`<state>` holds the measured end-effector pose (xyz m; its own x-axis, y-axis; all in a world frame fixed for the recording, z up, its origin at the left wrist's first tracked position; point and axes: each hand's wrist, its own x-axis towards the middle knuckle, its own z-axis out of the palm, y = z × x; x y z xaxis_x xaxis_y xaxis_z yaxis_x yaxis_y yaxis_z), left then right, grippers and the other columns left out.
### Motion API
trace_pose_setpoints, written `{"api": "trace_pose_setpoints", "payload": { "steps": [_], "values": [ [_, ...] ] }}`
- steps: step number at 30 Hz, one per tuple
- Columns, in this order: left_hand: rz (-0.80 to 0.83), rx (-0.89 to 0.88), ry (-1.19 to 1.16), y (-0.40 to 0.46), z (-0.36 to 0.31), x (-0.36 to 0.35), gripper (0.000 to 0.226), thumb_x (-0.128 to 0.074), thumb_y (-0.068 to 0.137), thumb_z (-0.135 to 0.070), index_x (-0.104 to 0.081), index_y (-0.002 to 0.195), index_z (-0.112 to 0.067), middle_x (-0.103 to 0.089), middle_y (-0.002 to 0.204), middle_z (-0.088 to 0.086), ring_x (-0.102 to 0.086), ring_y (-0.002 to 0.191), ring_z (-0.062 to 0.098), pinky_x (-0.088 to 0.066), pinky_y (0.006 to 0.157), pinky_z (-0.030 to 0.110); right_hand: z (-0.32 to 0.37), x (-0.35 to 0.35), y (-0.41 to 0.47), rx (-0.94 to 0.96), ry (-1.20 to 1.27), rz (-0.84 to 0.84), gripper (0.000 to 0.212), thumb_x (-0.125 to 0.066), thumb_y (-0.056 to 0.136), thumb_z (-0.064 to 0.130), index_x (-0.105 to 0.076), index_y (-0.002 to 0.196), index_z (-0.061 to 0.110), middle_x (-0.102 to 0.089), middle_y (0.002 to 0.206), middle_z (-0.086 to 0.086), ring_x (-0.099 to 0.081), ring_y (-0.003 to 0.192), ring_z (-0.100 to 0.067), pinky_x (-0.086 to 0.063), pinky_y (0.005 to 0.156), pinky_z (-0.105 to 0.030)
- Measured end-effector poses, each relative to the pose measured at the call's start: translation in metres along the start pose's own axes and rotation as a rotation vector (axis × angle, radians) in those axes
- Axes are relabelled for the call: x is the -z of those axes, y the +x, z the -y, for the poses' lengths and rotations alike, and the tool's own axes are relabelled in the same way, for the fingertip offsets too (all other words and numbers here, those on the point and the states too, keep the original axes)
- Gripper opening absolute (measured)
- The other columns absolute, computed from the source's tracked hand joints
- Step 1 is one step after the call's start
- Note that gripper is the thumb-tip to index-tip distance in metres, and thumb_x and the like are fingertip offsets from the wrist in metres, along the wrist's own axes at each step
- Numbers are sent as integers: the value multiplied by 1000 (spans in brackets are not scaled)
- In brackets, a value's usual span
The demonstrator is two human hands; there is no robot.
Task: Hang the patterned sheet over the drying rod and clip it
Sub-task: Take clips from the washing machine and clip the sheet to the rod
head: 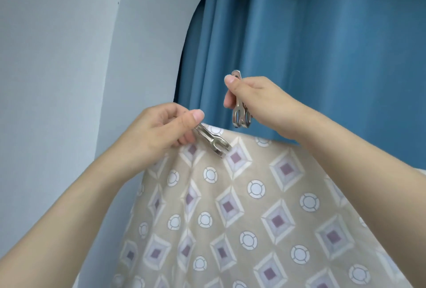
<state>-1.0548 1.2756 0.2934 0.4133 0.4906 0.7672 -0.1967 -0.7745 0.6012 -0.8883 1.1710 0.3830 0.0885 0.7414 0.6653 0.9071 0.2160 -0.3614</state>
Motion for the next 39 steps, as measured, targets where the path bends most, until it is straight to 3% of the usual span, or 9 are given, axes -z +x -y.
{"api": "trace_pose_setpoints", "payload": {
  "steps": [4, 9, 12, 15, 19, 22, 26, 33, 39],
  "values": [
    [-38, 28, 3, -4, 7, 4, 60, -58, 71, -67, -68, 89, -11, -72, 75, -1, -64, 71, 7, -49, 69, 20, 3, -16, 5, -37, -60, -21, 62, -37, 95, 63, -68, 77, 11, -53, 64, -11, -47, 51, -16, -38, 54, -24],
    [-49, 76, 59, -9, 8, 12, 69, -49, 75, -74, -62, 77, -6, -60, 64, 0, -56, 66, 22, -49, 73, 51, 3, -34, 14, -86, 108, -105, 50, -45, 94, 52, -69, 75, 13, -57, 65, -5, -46, 49, -13, -40, 54, -24],
    [-22, 87, 54, -12, 14, 14, 68, -52, 73, -73, -63, 80, -7, -59, 63, -3, -54, 66, 17, -45, 73, 41, 7, -38, 22, -106, 235, -71, 27, -38, 97, 39, -60, 108, 29, -52, 71, -3, -47, 59, -12, -40, 50, -18],
    [12, 70, 29, -12, 16, 19, 71, -51, 75, -70, -62, 86, -1, -61, 67, -2, -56, 67, 16, -46, 74, 38, 9, -42, 27, -83, 219, -52, 12, -35, 93, 29, -42, 91, 20, -48, 75, -9, -42, 65, -20, -38, 57, -29],
    [87, 72, -125, -13, 17, 27, 65, -51, 78, -62, -60, 98, -1, -61, 73, -1, -59, 72, 20, -48, 75, 35, 10, -45, 25, -111, 105, 23, 29, -36, 92, 28, -51, 85, 4, -42, 75, -10, -35, 62, -20, -30, 59, -33],
    [115, 88, -138, -14, 19, 29, 63, -52, 78, -61, -59, 102, -3, -61, 73, -5, -60, 73, 20, -49, 76, 35, 12, -43, 27, -141, 187, -4, 12, -39, 90, 18, -47, 84, 11, -37, 77, -8, -27, 57, -18, -23, 53, -29],
    [92, 114, -143, -14, 20, 27, 60, -53, 74, -63, -59, 97, -8, -60, 71, -3, -59, 71, 20, -47, 75, 36, 11, -45, 34, -208, 265, 114, 24, -47, 92, 18, -69, 100, 10, -63, 67, -1, -47, 57, -14, -33, 53, -26],
    [102, 109, -157, -14, 20, 26, 59, -54, 73, -64, -60, 95, -8, -60, 72, 0, -59, 70, 20, -46, 75, 40, 5, -47, 41, -267, 395, 75, 22, -46, 92, 16, -64, 102, 9, -52, 59, 0, -44, 54, -14, -30, 55, -27],
    [99, 104, -172, -15, 19, 29, 58, -54, 75, -63, -59, 93, -8, -60, 73, 4, -59, 70, 23, -47, 71, 38, 0, -36, 42, -343, 711, 253, 34, -25, 100, 39, -44, 104, 11, -47, 72, -4, -42, 61, -16, -32, 56, -28]
  ]
}}
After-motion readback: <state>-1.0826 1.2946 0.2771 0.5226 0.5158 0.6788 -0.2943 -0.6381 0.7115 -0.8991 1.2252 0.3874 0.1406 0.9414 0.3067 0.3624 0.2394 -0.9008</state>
